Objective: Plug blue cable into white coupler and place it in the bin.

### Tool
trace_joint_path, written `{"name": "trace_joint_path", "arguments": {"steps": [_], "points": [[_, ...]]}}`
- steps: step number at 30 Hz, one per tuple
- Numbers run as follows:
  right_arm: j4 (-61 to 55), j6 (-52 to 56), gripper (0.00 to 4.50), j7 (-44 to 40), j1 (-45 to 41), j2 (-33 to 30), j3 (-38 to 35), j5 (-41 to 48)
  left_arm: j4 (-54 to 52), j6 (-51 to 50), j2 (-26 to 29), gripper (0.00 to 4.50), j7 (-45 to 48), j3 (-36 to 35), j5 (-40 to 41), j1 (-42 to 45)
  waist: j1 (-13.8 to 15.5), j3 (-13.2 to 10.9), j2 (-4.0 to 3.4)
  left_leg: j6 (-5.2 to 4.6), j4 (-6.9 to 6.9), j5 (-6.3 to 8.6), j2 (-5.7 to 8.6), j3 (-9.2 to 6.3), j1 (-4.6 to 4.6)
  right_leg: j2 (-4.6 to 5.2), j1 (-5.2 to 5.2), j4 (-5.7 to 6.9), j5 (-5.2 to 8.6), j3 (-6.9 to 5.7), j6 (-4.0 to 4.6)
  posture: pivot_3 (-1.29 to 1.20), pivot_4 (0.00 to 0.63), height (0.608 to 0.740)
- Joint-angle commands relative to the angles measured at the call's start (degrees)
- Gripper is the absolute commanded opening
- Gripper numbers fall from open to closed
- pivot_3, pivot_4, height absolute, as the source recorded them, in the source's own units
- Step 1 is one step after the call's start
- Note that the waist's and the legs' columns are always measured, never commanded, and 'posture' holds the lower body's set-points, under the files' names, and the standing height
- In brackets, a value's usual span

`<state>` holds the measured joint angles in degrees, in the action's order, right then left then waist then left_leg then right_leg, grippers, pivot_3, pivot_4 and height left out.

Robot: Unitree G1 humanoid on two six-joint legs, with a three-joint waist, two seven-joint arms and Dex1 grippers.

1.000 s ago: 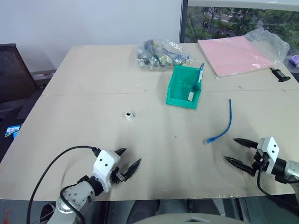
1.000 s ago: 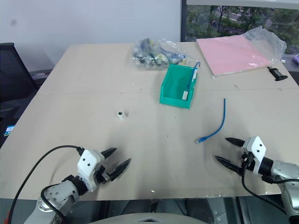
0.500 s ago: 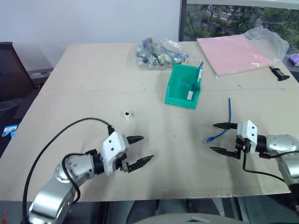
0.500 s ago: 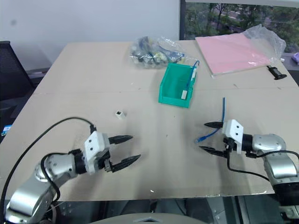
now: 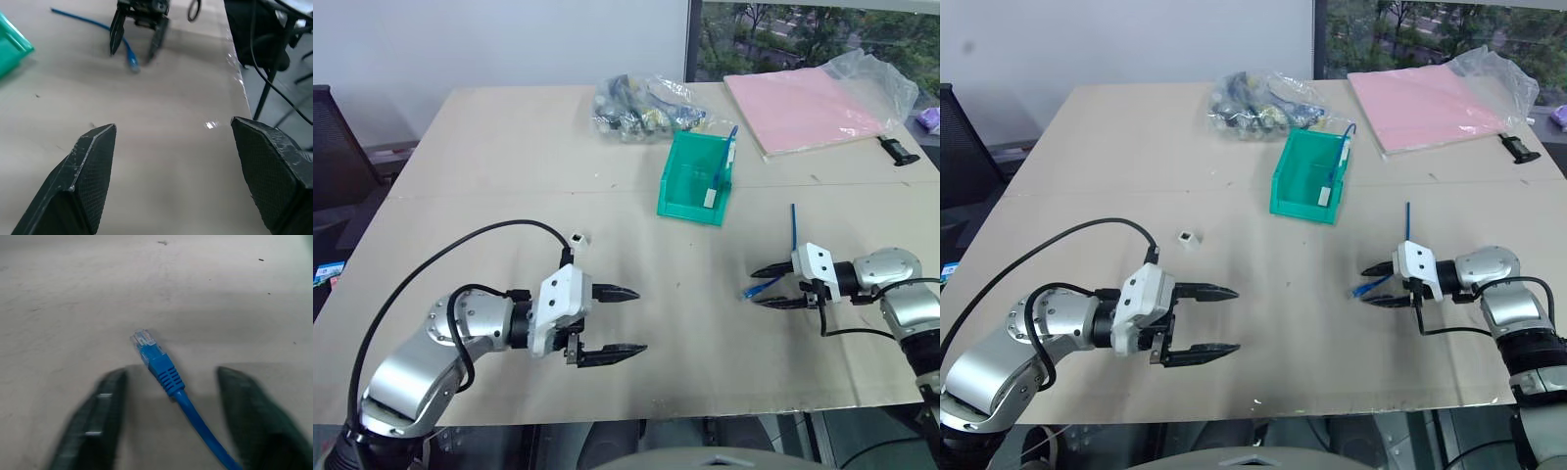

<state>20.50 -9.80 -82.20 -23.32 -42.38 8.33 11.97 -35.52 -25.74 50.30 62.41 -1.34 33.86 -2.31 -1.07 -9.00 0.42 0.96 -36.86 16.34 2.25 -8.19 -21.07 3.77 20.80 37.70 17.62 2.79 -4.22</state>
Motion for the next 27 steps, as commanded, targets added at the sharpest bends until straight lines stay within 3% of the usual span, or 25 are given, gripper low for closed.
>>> {"name": "trace_joint_path", "arguments": {"steps": [1, 2, 9, 13, 16, 20, 24, 27], "points": [[0.4, -2.1, 0.58, -1.8, -1.6, 0.4, 0.6, -0.3, -1.7, 0.7, 0.5, 3.85, 0.3, -0.6, 0.2, 0.3, 0.1, 0.0, 0.00, 0.00, 0.00, 0.00, 0.00, -0.01, 0.00, 0.00, 0.00, -0.01, 0.00, -0.01, 0.00, 0.00, 0.150, 0.739], [0.5, -2.4, 0.03, -2.0, -1.7, 0.5, 0.8, -0.5, -1.7, 0.6, 0.5, 3.85, 0.2, -0.5, 0.2, 0.5, 0.1, 0.0, 0.00, 0.00, 0.00, 0.00, 0.00, -0.01, -0.01, 0.00, 0.00, -0.01, 0.00, -0.02, 0.00, 0.00, 0.150, 0.739], [-2.2, -1.0, 0.03, -0.6, -3.0, 4.3, 2.8, -0.6, 0.7, 1.0, 0.0, 3.85, 0.1, 0.1, -1.0, 2.0, -0.1, 0.0, 0.00, 0.00, -0.01, 0.00, 0.00, -0.03, -0.01, 0.00, 0.00, 0.01, 0.00, -0.03, 0.00, 0.00, 0.150, 0.739], [-0.9, 0.9, 0.03, 3.5, -7.2, 8.9, 4.9, -3.7, 4.0, 1.9, -0.9, 3.85, -0.7, 0.1, -2.7, 2.9, -0.9, 0.0, -0.03, 0.01, -0.01, -0.01, -0.02, -0.02, 0.04, -0.05, 0.01, 0.11, 0.00, 0.03, 0.00, 0.00, 0.150, 0.739], [1.3, 0.0, 0.03, 11.1, -11.2, 12.7, 7.6, -10.7, 7.7, 3.8, -2.0, 3.85, -0.5, 0.7, -4.7, 3.7, -1.1, 0.0, -0.03, 0.02, -0.03, -0.01, -0.01, -0.02, 0.03, -0.06, 0.05, 0.12, 0.00, 0.03, 0.00, 0.00, 0.150, 0.739], [8.1, 4.3, 0.03, 13.1, -17.3, 18.5, 7.5, -10.0, 12.2, 5.8, -3.4, 3.85, 0.2, 1.9, -6.6, 6.3, -1.3, 0.0, -0.03, 0.05, -0.03, -0.03, 0.01, -0.02, -0.04, -0.07, 0.16, 0.15, -0.01, 0.03, 0.00, 0.00, 0.150, 0.739], [10.3, 5.9, 1.34, 11.1, -18.8, 19.3, 7.0, -8.7, 16.7, 6.0, -5.0, 3.85, -2.5, 3.3, -10.1, 8.3, -1.0, 0.0, -0.03, 0.06, -0.12, -0.03, 0.02, -0.10, -0.38, -0.03, 0.49, 0.17, -0.01, -0.07, 0.00, 0.00, 0.150, 0.739], [5.9, 9.6, 2.87, 10.1, -17.2, 17.7, 4.7, -5.4, 20.5, 6.2, -8.4, 3.85, -6.4, 5.1, -13.2, 10.5, -1.3, 0.0, -0.03, 0.06, -0.39, -0.04, 0.06, -0.16, -0.89, -0.02, 0.85, 0.27, -0.03, -0.14, -0.01, 0.00, 0.150, 0.739]]}}
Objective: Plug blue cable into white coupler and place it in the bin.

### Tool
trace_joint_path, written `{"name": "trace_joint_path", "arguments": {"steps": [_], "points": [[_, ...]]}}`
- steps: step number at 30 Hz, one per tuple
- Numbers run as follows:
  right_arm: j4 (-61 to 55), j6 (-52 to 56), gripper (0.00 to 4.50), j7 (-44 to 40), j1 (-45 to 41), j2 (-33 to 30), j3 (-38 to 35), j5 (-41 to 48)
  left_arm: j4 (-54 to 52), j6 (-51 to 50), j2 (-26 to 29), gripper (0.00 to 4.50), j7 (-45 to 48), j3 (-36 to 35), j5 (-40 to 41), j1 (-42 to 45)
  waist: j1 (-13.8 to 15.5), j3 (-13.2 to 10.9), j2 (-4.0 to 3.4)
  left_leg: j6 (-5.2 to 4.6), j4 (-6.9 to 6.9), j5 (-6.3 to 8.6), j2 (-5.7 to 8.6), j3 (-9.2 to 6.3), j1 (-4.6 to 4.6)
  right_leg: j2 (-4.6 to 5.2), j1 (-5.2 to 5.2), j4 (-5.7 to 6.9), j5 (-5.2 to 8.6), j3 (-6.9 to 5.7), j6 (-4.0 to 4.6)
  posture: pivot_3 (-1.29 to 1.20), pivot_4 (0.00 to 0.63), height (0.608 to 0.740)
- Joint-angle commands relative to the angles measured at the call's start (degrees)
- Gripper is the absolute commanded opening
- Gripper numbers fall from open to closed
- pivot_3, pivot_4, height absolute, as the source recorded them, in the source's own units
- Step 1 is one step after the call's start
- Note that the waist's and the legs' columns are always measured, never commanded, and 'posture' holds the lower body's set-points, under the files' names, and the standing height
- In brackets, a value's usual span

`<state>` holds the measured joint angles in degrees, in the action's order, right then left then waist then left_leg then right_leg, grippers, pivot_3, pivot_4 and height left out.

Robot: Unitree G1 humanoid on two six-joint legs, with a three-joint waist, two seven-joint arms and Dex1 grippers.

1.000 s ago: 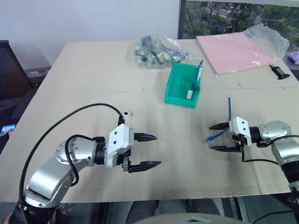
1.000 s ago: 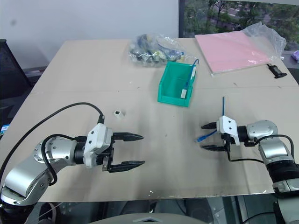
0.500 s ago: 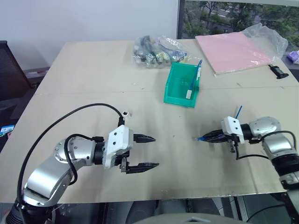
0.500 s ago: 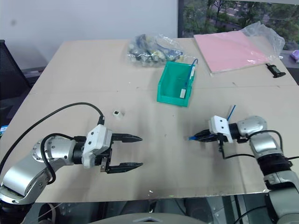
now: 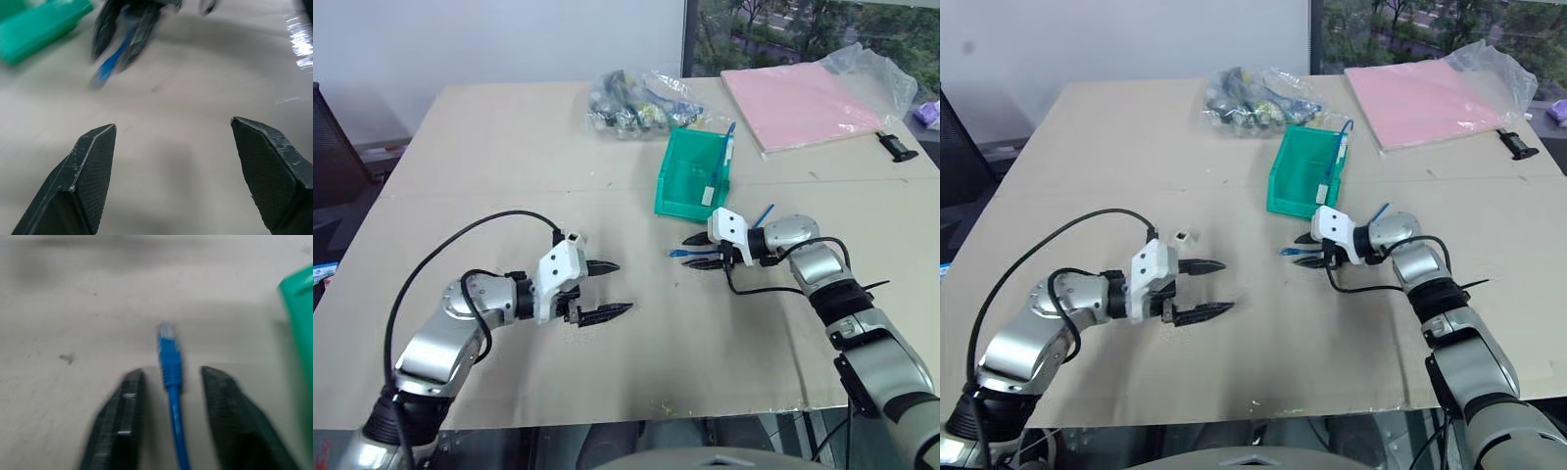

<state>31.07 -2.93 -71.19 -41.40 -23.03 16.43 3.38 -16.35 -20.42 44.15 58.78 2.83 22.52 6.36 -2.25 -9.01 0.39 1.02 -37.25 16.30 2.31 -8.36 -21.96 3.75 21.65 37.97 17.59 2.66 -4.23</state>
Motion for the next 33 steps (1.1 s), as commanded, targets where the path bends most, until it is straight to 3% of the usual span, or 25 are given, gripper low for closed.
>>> {"name": "trace_joint_path", "arguments": {"steps": [1, 2, 5, 12, 18, 21, 27, 28, 33], "points": [[-7.5, 4.9, 3.06, -0.6, 2.3, -2.7, -5.0, 5.0, 2.8, 1.1, -3.8, 3.85, -3.8, 1.9, -2.9, 3.0, -0.1, 0.0, 0.03, 0.00, -0.03, 0.00, 0.01, 0.01, 0.01, 0.02, -0.01, 0.01, 0.00, -0.02, 0.00, 0.00, 0.150, 0.739], [-11.8, 7.2, 3.72, 0.2, 4.9, -4.2, -7.3, 7.1, 4.7, 1.8, -5.5, 3.85, -4.5, 3.6, -4.5, 4.6, -0.1, 0.0, 0.03, 0.00, -0.07, 0.00, 0.03, -0.03, -0.03, 0.06, 0.02, 0.01, 0.00, -0.11, 0.00, 0.00, 0.150, 0.739], [-20.9, 12.3, 4.46, 3.0, 11.2, -6.8, -11.8, 11.1, 8.3, 3.2, -8.5, 3.85, -4.4, 6.7, -6.9, 8.0, 0.9, 0.0, 0.04, 0.00, -0.09, 0.00, 0.09, -0.10, -0.08, 0.20, -0.02, 0.02, 0.00, -0.33, 0.00, 0.00, 0.150, 0.739], [-46.2, 22.4, 4.46, 13.6, 35.8, -7.6, -20.3, 19.5, 24.9, 10.7, -14.8, 3.85, -0.7, 16.0, -15.9, 22.5, 1.3, 0.1, 0.08, -0.01, -0.17, -0.01, 0.39, -0.09, -0.09, 0.24, -0.03, 0.14, 0.00, -0.33, -0.01, 0.00, 0.150, 0.739], [-53.5, 20.0, 4.46, 20.7, 46.4, -4.8, -20.5, 18.3, 37.9, 17.7, -18.1, 3.85, 3.2, 18.2, -19.0, 29.8, 0.5, 0.1, 0.17, -0.02, -0.20, -0.01, 0.49, -0.07, 0.06, 0.21, -0.06, 0.32, -0.01, -0.19, -0.05, 0.00, 0.150, 0.739], [-55.5, 19.7, 4.50, 23.3, 48.8, -4.0, -20.9, 18.6, 42.1, 20.2, -19.0, 3.14, 5.5, 18.6, -19.7, 31.9, 0.4, 0.2, 0.21, -0.03, -0.25, -0.01, 0.51, -0.09, 0.11, 0.22, -0.09, 0.40, -0.01, -0.15, -0.06, 0.00, 0.150, 0.739], [-56.6, 18.7, 4.50, 25.6, 51.1, -4.0, -21.3, 18.8, 44.2, 20.9, -18.6, 0.33, 9.7, 18.2, -19.4, 33.1, 0.1, 0.3, 0.36, -0.03, -0.30, -0.01, 0.51, -0.11, 0.13, 0.21, -0.08, 0.49, -0.01, -0.15, -0.07, 0.00, 0.150, 0.739], [-56.6, 18.7, 4.50, 25.9, 51.2, -4.0, -21.3, 19.0, 43.8, 20.1, -18.4, 0.06, 10.3, 17.8, -18.9, 33.1, 0.1, 0.3, 0.36, -0.03, -0.30, -0.01, 0.51, -0.11, 0.14, 0.21, -0.08, 0.49, 0.00, -0.16, -0.07, 0.00, 0.150, 0.739], [-58.8, 25.3, 4.50, 29.7, 50.0, -0.2, -21.1, 26.9, 37.4, 9.4, -21.3, 0.06, 10.4, 12.4, -10.3, 32.4, -0.2, 0.2, 0.36, -0.03, -0.29, -0.01, 0.50, -0.16, 0.14, 0.20, -0.06, 0.51, 0.00, -0.15, -0.07, 0.00, 0.150, 0.739]]}}
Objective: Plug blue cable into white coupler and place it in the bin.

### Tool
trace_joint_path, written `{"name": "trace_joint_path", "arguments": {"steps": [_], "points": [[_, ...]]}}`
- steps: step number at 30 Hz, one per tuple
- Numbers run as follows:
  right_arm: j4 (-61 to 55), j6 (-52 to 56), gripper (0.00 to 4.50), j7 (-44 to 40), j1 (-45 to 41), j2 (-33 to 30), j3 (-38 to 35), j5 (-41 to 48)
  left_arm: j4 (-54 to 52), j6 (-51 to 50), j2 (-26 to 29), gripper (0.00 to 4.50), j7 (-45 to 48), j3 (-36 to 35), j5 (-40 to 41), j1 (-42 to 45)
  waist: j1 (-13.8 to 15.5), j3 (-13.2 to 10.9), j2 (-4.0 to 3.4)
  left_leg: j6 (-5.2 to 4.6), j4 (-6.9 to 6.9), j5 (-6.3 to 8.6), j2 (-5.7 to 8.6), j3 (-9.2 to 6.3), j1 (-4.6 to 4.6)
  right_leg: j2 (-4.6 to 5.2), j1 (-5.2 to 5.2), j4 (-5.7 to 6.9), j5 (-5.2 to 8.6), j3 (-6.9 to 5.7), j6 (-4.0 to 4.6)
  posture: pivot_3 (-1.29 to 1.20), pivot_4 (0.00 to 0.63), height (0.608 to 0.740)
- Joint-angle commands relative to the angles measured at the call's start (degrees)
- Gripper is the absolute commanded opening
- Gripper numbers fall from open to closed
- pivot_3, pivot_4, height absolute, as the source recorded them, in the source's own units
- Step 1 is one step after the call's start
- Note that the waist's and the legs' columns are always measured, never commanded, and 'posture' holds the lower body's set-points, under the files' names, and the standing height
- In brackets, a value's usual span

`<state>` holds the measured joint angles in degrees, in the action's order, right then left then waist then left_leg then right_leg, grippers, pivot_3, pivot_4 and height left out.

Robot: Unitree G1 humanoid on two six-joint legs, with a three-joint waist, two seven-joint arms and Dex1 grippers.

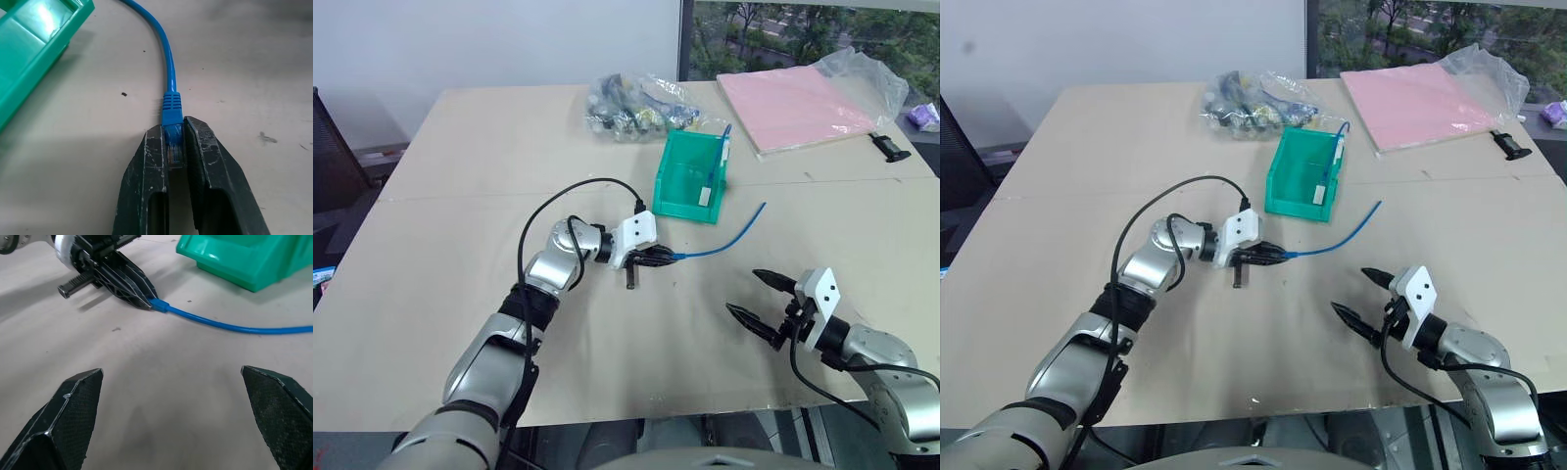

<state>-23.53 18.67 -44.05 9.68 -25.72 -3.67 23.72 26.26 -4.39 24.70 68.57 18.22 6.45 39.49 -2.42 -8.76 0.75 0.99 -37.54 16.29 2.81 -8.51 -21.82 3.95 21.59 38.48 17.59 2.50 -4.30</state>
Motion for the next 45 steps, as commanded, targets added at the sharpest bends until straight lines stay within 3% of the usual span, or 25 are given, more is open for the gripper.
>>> {"name": "trace_joint_path", "arguments": {"steps": [1, 8, 15, 18, 24, 26, 38, 39, 41, 45], "points": [[-4.9, 5.4, 4.50, 3.5, -1.2, 3.3, -1.1, 8.6, -6.9, -9.2, -2.5, 0.06, 0.5, -4.0, 7.5, -1.0, 0.0, 0.0, 0.00, 0.00, 0.00, 0.00, -0.01, -0.05, -0.01, 0.00, 0.01, 0.03, 0.00, -0.02, 0.00, 0.00, 0.150, 0.739], [-7.5, 16.0, 4.50, 10.9, -3.5, 10.5, -2.2, 26.7, -25.2, -35.7, -3.7, 0.06, 0.9, -10.3, 27.3, -5.5, 0.0, 0.0, -0.02, 0.00, -0.05, 0.00, -0.14, -0.16, -0.03, 0.04, 0.01, 0.03, 0.00, -0.02, 0.01, 0.00, 0.150, 0.739], [-9.1, 18.4, 4.50, 16.2, -8.1, 12.8, -5.3, 39.9, -30.4, -44.2, -2.0, 0.06, 0.5, -11.4, 33.8, -7.9, 0.2, 0.0, -0.02, 0.01, -0.05, 0.00, -0.12, -0.17, 0.05, 0.02, 0.01, 0.14, 0.00, 0.01, 0.01, 0.00, 0.150, 0.739], [-10.6, 19.9, 3.62, 16.0, -8.3, 10.8, -4.4, 42.5, -30.9, -46.0, -2.7, 0.00, -0.6, -12.4, 36.1, -7.8, 0.2, 0.0, -0.02, 0.01, -0.05, 0.00, -0.11, -0.16, 0.02, 0.03, 0.01, 0.10, 0.00, 0.00, 0.01, 0.00, 0.150, 0.739], [-11.5, 19.9, 0.77, 17.5, -8.2, 9.9, -3.0, 43.6, -30.5, -47.8, -4.6, 0.00, -2.7, -14.3, 39.7, -6.7, 0.1, 0.0, -0.01, 0.01, -0.05, 0.00, -0.08, -0.15, 0.04, 0.02, 0.02, 0.11, 0.00, 0.00, 0.01, 0.00, 0.150, 0.739], [-11.5, 19.8, 0.13, 18.1, -8.6, 9.9, -2.9, 44.0, -30.7, -48.2, -4.8, 0.00, -2.9, -14.3, 40.3, -6.8, 0.1, 0.0, -0.01, 0.01, -0.05, 0.00, -0.07, -0.14, 0.04, 0.02, 0.01, 0.12, 0.00, 0.01, 0.01, 0.00, 0.150, 0.739], [-12.3, 19.6, 0.13, 19.9, -9.4, 9.3, -2.0, 46.4, -31.2, -49.3, -4.8, 0.00, -4.4, -14.8, 42.2, -7.5, 0.1, 0.0, -0.01, 0.01, -0.05, 0.00, -0.06, -0.10, 0.04, 0.02, 0.02, 0.10, 0.00, 0.03, 0.01, 0.00, 0.150, 0.739], [-12.3, 19.5, 0.00, 20.1, -9.6, 9.3, -2.0, 46.7, -31.6, -48.8, -4.8, 0.77, -4.3, -14.8, 42.1, -7.8, 0.1, 0.0, -0.01, 0.01, -0.05, 0.00, -0.06, -0.10, 0.04, 0.02, 0.02, 0.10, 0.00, 0.03, 0.01, 0.00, 0.150, 0.739], [-12.0, 19.3, 0.00, 20.4, -9.8, 9.2, -2.2, 47.0, -33.0, -48.3, -4.3, 1.34, -4.4, -14.6, 41.9, -8.7, 0.0, 0.0, -0.01, 0.01, -0.05, 0.00, -0.07, -0.10, 0.04, 0.02, 0.02, 0.10, 0.00, 0.03, 0.01, 0.00, 0.150, 0.739], [-10.8, 18.9, 0.00, 20.4, -10.2, 8.1, -3.4, 47.4, -38.9, -48.1, -3.4, 3.28, -8.8, -16.0, 42.0, -12.3, 0.1, 0.0, -0.01, 0.01, -0.03, 0.00, -0.11, -0.09, 0.05, 0.03, 0.02, 0.06, 0.00, 0.07, 0.00, 0.00, 0.150, 0.739]]}}
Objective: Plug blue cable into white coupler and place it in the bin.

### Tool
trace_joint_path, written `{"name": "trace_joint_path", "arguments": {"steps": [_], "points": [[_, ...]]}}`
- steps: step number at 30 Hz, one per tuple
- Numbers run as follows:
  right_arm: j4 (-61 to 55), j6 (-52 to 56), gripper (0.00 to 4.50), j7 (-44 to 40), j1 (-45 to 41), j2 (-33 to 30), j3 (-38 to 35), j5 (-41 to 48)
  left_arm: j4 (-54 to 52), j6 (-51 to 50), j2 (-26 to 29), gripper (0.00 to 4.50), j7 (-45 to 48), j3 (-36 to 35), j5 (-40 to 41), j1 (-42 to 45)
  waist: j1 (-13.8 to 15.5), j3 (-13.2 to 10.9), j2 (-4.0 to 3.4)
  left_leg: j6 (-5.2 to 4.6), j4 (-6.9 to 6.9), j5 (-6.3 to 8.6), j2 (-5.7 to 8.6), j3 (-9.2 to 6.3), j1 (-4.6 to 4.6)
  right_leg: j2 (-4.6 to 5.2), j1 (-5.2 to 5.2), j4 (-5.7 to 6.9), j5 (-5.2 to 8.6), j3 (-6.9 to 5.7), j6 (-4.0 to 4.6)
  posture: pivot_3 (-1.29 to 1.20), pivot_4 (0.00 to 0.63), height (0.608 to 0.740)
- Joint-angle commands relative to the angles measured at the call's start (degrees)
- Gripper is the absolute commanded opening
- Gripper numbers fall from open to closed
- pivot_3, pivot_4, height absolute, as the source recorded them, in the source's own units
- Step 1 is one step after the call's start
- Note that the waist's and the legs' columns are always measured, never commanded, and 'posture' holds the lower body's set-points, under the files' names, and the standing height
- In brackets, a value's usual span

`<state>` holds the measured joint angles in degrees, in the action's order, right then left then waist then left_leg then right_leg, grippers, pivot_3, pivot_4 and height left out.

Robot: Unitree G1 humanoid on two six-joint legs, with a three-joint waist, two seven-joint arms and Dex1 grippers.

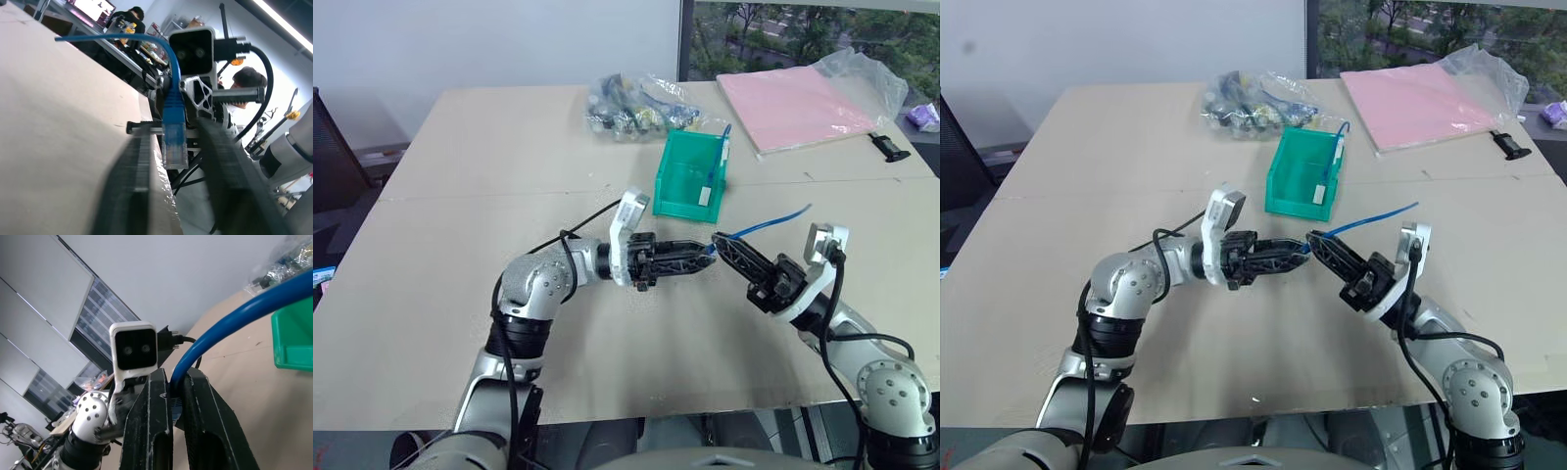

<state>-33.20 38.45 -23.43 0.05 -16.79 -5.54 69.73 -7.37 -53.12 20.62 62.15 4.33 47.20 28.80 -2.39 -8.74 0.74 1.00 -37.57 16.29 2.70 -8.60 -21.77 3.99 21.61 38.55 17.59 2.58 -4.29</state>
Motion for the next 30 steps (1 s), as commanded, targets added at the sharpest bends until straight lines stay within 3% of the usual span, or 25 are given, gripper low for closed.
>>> {"name": "trace_joint_path", "arguments": {"steps": [1, 2, 9, 12, 19, 25, 30], "points": [[-0.3, -1.1, 0.00, -0.5, -0.6, -1.4, -2.6, 1.5, -8.1, 0.5, 1.3, 3.55, -3.7, -3.1, 1.8, -3.4, 0.0, 0.0, 0.00, 0.00, 0.00, 0.00, -0.01, 0.00, 0.00, 0.00, 0.00, 0.00, 0.00, 0.01, 0.00, 0.00, 0.150, 0.739], [0.5, -1.3, 0.00, -0.8, -0.7, -2.0, -3.6, 1.6, -10.7, 0.7, 1.9, 4.08, -5.2, -4.0, 2.1, -5.2, -0.1, 0.0, 0.00, 0.00, 0.00, 0.00, -0.01, 0.01, 0.00, 0.00, 0.01, 0.00, 0.00, 0.03, 0.00, 0.00, 0.150, 0.739], [7.2, -3.3, 0.00, -2.3, -2.9, -5.1, -9.8, 0.8, -28.2, 10.4, -2.2, 4.08, -26.7, -12.3, -5.4, -19.9, 0.4, 0.0, 0.01, 0.00, 0.03, 0.00, -0.03, 0.06, 0.02, 0.02, -0.01, -0.03, 0.00, 0.09, 0.00, 0.00, 0.150, 0.739], [9.7, -3.6, 0.00, -2.6, -4.9, -4.9, -9.8, -0.1, -30.9, 20.6, -2.9, 4.08, -34.2, -13.3, -17.7, -28.6, 0.2, 0.0, 0.01, 0.00, 0.05, 0.00, -0.03, 0.15, 0.05, 0.01, 0.00, -0.03, 0.00, 0.17, 0.00, 0.00, 0.150, 0.739], [12.7, -3.2, 0.00, -3.3, -8.5, -3.5, -7.8, -2.3, -19.4, 38.7, -3.7, 4.08, -46.7, -14.8, -37.8, -38.0, 1.6, 0.1, -0.01, -0.01, 0.19, 0.01, -0.01, 0.23, 0.15, -0.04, -0.01, -0.02, -0.01, 0.26, 0.01, 0.00, 0.150, 0.739], [13.3, -2.7, 0.00, -2.9, -10.1, -2.9, -7.4, -2.8, -8.5, 45.7, -3.0, 4.08, -42.8, -12.0, -38.8, -35.9, 1.9, 0.1, 0.00, -0.01, 0.16, 0.01, 0.05, 0.19, 0.05, 0.05, 0.01, -0.09, -0.01, 0.18, -0.01, 0.00, 0.150, 0.739], [12.9, -2.8, 0.00, -2.4, -10.6, -2.0, -6.8, -3.6, 2.0, 48.4, -1.5, 4.08, -37.0, -11.0, -37.1, -29.3, 1.6, 0.1, -0.02, -0.01, 0.18, 0.01, 0.07, 0.16, 0.07, 0.02, 0.03, -0.02, -0.01, 0.12, 0.00, 0.00, 0.150, 0.739]]}}
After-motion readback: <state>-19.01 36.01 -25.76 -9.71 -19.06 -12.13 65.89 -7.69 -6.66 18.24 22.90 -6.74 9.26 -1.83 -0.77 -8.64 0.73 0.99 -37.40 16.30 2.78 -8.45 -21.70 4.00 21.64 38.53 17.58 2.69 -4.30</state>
